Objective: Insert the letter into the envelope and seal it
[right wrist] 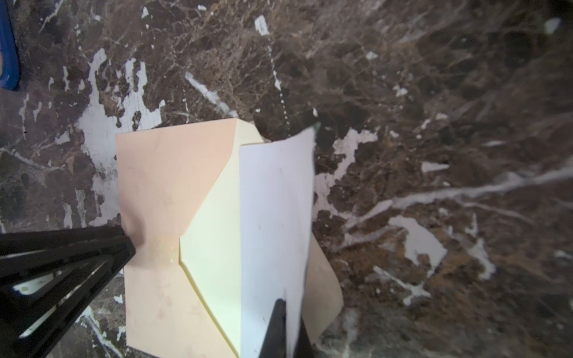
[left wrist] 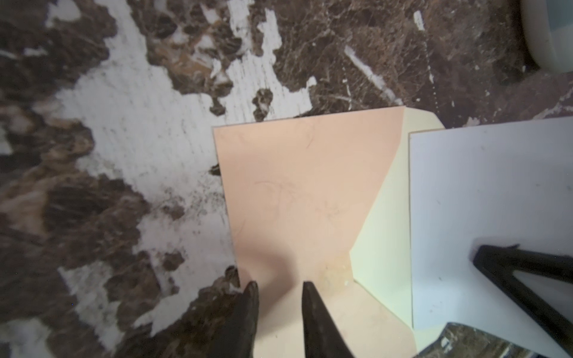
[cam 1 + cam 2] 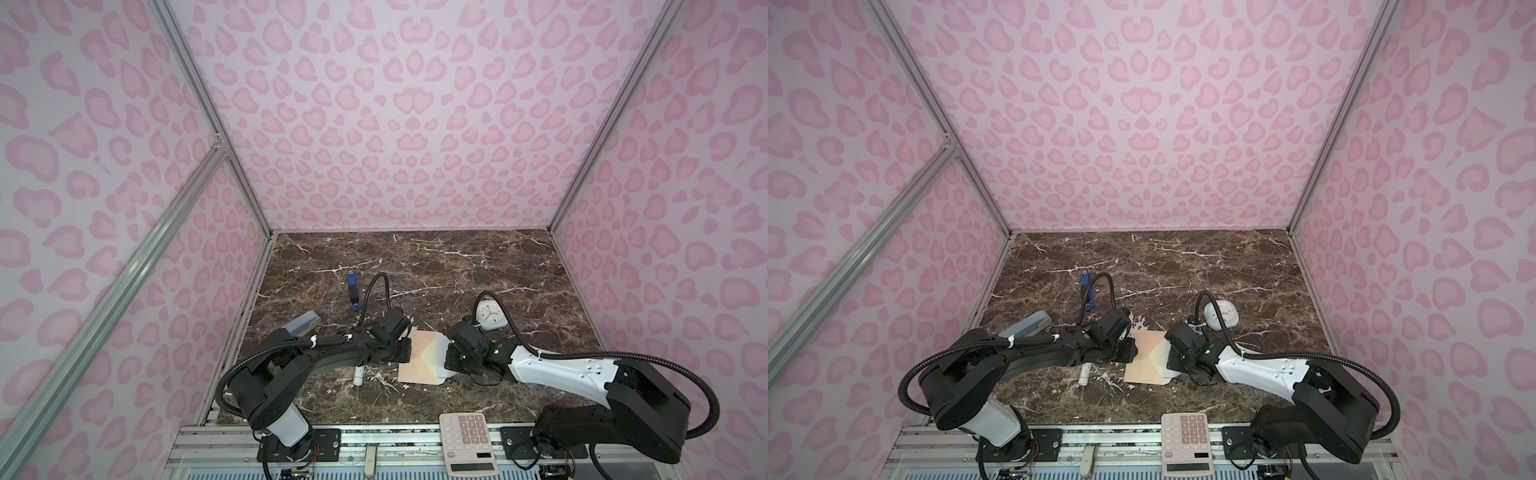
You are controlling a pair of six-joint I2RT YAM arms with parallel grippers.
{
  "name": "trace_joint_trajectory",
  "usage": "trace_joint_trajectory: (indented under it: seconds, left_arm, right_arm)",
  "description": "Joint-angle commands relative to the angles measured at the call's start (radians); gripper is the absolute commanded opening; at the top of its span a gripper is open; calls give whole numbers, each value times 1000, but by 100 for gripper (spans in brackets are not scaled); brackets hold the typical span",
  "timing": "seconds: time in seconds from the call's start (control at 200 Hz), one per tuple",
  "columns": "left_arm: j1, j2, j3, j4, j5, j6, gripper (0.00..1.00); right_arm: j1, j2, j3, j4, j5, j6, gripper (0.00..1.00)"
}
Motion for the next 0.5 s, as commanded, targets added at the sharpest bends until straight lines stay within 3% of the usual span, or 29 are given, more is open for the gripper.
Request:
trace_joint_trajectory:
  seconds: [0.0, 0.495]
  left_arm:
    - [0, -14, -19, -164, 4, -29, 30]
    - [-6, 13, 8, -167, 12, -16, 31]
  right_arm:
    - [-11, 18, 22, -35, -11, -33, 0]
    - [-31, 118, 114, -97, -90, -103, 0]
